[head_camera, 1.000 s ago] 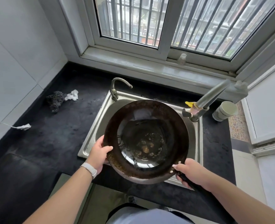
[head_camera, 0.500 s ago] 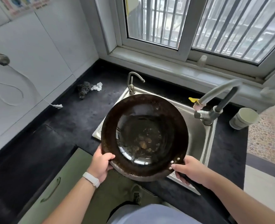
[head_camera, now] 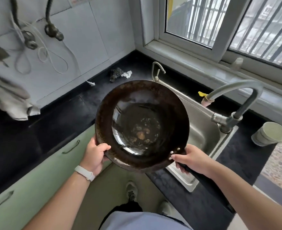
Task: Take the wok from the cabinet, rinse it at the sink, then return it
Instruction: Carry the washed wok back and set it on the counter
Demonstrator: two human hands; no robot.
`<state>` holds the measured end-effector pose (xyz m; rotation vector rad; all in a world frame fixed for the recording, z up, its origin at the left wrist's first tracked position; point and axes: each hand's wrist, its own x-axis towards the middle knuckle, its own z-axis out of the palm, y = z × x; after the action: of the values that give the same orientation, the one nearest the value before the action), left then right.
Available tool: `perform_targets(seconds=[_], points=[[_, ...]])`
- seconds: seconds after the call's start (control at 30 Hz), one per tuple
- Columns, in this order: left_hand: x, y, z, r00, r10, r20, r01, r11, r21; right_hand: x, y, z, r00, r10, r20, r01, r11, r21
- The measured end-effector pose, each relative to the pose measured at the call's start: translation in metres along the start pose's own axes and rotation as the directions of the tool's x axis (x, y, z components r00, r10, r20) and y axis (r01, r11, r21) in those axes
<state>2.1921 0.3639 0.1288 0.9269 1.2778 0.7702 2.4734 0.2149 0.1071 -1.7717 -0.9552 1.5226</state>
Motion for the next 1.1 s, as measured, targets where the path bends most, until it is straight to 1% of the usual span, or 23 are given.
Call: perform_targets(seconds=[0.1,0.2,0.37,0.5,0.63,0.83,0.93,1.1], points=[[-0.018,0.001,-0.019,0.998,0.029,-0.057,-0.03,0.999,-0.031,0.003,-0.012,0.01,0.998,-0.022,0.053,0.026,0.997,-0.075],[-0.032,0.001,-0.043,0.992,0.056,-0.109,-0.062,0.997,-0.053,0.005,-0.031,0.025,0.991,-0.07,0.114,0.086,0.986,-0.141],[-0.054,0.002,-0.089,0.982,0.076,-0.172,-0.099,0.987,-0.126,0.014,-0.053,0.06,0.981,-0.09,0.17,0.117,0.981,-0.155],[-0.07,0.002,-0.138,0.966,0.068,-0.249,-0.112,0.98,-0.165,0.027,-0.074,0.103,0.968,-0.102,0.228,0.153,0.963,-0.223],[-0.094,-0.005,-0.207,0.945,0.08,-0.318,-0.142,0.974,-0.177,0.032,-0.096,0.169,0.95,-0.101,0.296,0.186,0.943,-0.275],[-0.138,-0.026,-0.328,0.904,0.077,-0.421,-0.193,0.951,-0.24,0.025,-0.123,0.292,0.921,-0.096,0.377,0.223,0.924,-0.31],[-0.161,-0.035,-0.385,0.878,0.075,-0.472,-0.224,0.937,-0.268,0.02,-0.139,0.355,0.905,-0.079,0.417,0.248,0.896,-0.368],[-0.205,-0.052,-0.48,0.825,0.071,-0.56,-0.282,0.912,-0.299,0.009,-0.16,0.463,0.864,-0.082,0.497,0.331,0.836,-0.438]])
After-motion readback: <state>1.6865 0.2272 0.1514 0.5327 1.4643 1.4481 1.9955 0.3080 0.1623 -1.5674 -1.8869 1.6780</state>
